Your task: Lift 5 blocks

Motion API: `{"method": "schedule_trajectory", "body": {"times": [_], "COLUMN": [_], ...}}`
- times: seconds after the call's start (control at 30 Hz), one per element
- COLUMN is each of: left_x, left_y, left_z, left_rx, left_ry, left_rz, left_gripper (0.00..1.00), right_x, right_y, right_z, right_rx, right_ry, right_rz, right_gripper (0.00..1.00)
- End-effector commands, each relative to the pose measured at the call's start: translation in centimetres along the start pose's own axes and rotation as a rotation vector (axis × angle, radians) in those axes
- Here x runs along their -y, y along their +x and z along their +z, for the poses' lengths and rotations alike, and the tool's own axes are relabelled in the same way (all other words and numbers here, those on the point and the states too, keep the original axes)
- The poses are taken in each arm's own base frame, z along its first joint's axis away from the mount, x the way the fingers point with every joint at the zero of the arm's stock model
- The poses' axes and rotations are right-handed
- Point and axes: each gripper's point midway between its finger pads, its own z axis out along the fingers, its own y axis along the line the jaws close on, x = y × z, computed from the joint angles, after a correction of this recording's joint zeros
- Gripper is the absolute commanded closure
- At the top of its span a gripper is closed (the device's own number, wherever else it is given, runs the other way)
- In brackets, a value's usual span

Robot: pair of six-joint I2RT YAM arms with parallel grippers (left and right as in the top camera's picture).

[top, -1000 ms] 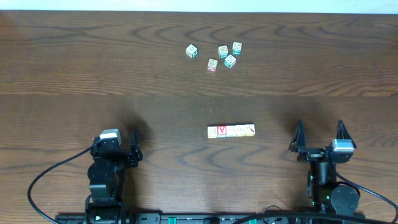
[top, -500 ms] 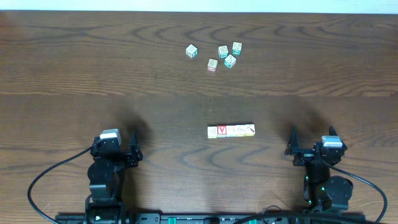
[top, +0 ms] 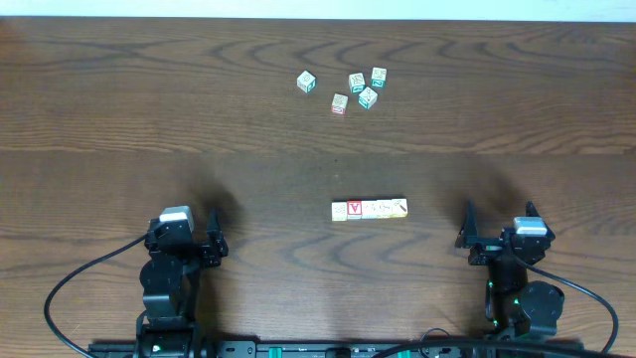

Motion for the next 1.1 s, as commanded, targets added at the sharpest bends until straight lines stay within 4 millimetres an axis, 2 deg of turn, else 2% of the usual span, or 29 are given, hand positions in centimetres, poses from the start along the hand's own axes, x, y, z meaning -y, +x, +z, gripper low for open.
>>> {"method": "schedule_trajectory", "body": {"times": [0.0,0.2,0.33,0.6,1.07], "left_x": [-0.3,-0.2,0.6,1.1,1.2], "left_y": [1.7,1.7,1.1,-3.6,-3.9], "left_z": [0.1,0.1,-0.1,-1.8,-1.9], "left_rx": [-0.055,-0.056,-0.027,0.193,0.208], "left_ry": [-0.008,-0.006,0.025,0.052,0.057], "left_rz": [-0.001,-0.001,0.010,0.001,0.001], "left_gripper": [0.20,0.20,0.20,0.20,0.20], "right_x": [0.4,0.4,0.4,0.4,0.4], "right_y": [0.1,0.1,0.1,0.1,0.1], "right_z": [0.0,0.0,0.0,0.0,0.0], "right_rx": [-0.001,-0.001,-0.001,-0.001,-0.001], "right_ry": [0.019,0.019,0.019,0.019,0.019], "right_rz": [-0.011,-0.011,-0.011,-0.011,-0.011], "right_gripper": [0.01,0.01,0.01,0.01,0.01]}}
